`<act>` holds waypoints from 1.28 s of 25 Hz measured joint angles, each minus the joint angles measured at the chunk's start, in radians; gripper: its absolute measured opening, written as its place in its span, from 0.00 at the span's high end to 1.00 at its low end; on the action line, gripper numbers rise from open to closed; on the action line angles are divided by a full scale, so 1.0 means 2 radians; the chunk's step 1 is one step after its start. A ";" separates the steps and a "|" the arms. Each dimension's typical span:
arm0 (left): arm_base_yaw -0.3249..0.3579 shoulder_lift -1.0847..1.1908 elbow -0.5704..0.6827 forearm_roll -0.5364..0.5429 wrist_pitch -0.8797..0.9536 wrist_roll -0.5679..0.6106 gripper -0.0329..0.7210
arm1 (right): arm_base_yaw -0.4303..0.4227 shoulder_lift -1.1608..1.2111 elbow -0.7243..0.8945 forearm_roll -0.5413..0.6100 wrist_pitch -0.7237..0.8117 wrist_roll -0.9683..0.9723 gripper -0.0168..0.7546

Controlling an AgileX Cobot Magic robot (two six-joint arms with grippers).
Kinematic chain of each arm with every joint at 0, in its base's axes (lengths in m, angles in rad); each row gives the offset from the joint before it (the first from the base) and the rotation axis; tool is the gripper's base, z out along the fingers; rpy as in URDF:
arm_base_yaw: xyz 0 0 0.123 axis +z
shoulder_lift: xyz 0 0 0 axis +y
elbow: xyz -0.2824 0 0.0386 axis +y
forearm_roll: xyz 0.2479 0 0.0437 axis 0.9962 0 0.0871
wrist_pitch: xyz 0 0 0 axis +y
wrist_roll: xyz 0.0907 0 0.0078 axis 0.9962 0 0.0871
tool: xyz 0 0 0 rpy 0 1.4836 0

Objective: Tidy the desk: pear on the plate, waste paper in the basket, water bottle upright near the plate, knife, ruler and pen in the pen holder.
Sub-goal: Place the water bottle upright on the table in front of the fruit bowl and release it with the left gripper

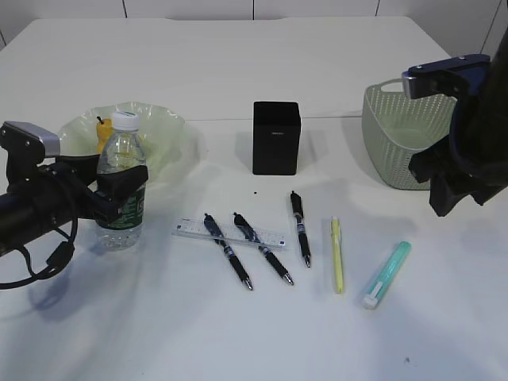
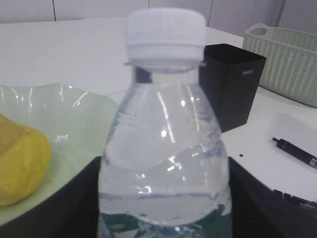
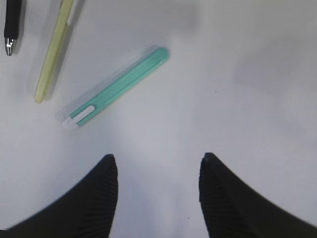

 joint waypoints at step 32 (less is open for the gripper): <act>0.000 -0.062 0.025 -0.005 0.032 0.019 0.20 | 0.000 0.000 0.000 -0.002 -0.001 0.000 0.47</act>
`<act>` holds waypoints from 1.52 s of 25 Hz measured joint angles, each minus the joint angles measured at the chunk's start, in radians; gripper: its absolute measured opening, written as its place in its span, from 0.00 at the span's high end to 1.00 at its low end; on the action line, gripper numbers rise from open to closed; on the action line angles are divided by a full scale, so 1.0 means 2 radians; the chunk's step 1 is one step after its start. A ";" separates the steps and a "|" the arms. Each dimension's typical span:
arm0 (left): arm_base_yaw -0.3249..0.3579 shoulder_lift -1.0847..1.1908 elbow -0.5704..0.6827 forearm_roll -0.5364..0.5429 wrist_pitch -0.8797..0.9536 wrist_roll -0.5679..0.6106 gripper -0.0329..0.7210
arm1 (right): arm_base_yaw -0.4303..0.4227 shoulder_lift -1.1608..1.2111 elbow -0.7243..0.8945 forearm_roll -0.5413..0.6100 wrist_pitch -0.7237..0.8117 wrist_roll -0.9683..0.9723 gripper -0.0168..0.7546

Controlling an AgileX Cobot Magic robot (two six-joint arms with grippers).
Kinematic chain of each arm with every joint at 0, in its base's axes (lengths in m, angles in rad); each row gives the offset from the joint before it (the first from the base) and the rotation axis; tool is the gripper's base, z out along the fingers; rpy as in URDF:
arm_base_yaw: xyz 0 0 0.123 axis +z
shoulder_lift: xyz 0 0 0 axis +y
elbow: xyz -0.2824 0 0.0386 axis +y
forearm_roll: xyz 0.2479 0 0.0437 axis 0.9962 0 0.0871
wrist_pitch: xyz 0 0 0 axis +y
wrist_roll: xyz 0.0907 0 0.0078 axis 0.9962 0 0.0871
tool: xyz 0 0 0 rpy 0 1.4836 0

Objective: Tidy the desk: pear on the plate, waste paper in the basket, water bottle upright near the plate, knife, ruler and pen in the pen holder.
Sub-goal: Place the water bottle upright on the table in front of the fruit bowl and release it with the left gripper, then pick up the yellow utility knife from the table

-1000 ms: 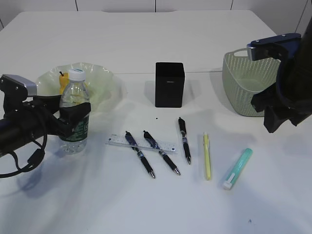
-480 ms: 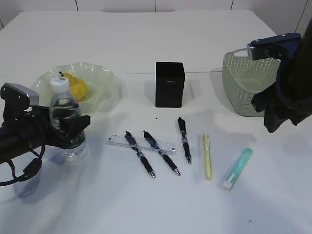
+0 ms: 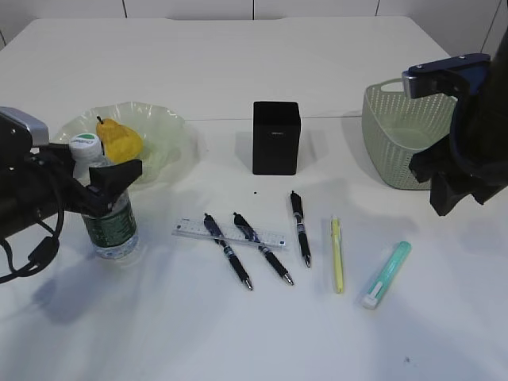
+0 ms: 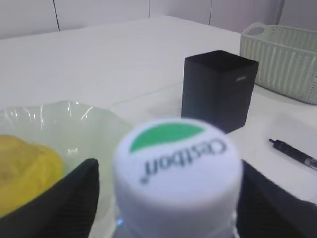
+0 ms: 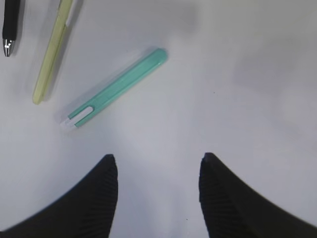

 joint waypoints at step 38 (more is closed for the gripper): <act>0.070 -0.263 0.004 -0.163 0.316 -0.046 0.20 | 0.000 0.000 0.000 -0.043 0.000 0.000 0.47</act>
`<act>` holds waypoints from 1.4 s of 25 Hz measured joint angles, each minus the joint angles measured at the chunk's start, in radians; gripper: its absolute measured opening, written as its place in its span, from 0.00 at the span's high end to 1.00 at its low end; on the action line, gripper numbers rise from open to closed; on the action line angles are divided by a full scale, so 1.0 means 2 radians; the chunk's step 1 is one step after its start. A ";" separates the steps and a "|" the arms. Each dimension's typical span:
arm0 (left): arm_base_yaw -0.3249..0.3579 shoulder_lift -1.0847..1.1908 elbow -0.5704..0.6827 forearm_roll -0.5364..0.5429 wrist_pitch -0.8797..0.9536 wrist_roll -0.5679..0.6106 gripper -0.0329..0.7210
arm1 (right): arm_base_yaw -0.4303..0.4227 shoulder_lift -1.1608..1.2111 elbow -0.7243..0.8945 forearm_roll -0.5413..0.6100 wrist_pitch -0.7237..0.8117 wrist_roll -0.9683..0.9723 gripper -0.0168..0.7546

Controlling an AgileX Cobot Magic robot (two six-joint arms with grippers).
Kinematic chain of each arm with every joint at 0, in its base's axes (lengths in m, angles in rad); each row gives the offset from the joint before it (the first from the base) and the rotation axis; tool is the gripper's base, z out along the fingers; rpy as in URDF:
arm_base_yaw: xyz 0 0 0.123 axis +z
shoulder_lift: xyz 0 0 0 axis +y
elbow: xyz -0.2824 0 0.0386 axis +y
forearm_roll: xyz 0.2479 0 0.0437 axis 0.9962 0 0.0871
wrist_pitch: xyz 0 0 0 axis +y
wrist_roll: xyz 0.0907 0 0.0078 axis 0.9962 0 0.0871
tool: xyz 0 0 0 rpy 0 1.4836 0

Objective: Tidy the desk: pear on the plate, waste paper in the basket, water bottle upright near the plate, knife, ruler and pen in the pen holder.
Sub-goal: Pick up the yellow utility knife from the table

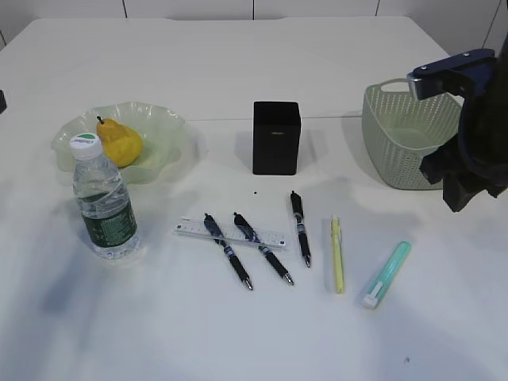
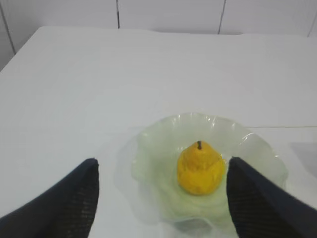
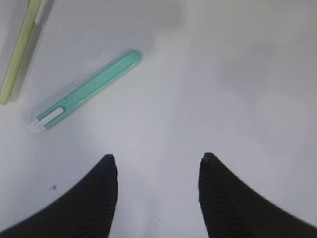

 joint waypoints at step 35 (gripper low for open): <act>0.002 -0.056 -0.137 -0.230 0.712 0.174 0.28 | 0.023 0.000 0.000 0.049 -0.016 -0.059 0.47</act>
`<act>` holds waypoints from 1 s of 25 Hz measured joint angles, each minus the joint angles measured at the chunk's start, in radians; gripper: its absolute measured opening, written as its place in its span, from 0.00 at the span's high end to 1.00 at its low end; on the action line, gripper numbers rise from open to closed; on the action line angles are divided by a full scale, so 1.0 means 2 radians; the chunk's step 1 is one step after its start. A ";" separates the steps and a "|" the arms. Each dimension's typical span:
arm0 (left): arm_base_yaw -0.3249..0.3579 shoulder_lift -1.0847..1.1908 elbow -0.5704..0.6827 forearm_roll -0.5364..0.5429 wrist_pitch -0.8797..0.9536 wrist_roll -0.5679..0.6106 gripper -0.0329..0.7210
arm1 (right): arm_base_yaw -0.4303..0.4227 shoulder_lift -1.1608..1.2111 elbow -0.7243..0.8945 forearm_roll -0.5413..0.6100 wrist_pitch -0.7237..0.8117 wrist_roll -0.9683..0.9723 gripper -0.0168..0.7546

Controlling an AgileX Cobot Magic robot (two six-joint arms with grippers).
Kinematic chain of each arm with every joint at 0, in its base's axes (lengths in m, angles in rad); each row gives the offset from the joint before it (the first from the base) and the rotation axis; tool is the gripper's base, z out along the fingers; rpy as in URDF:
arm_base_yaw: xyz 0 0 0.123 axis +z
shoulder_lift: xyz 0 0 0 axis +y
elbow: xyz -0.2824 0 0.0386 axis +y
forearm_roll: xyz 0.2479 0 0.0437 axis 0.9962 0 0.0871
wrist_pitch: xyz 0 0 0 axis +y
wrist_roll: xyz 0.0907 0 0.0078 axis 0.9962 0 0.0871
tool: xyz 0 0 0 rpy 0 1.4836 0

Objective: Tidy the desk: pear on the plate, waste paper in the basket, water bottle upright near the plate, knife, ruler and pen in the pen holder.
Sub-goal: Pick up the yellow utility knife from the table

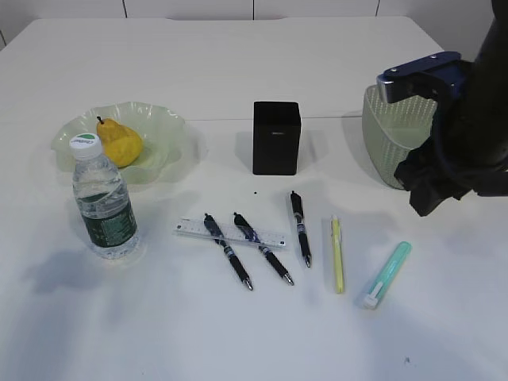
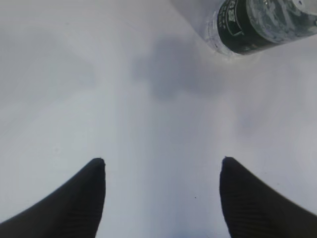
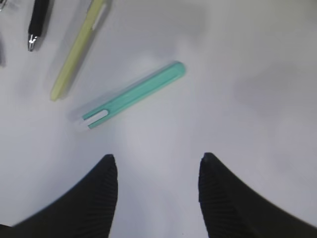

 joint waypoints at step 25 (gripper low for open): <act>0.000 0.000 0.000 -0.026 -0.005 0.000 0.32 | 0.036 0.039 -0.013 0.020 -0.012 0.094 0.47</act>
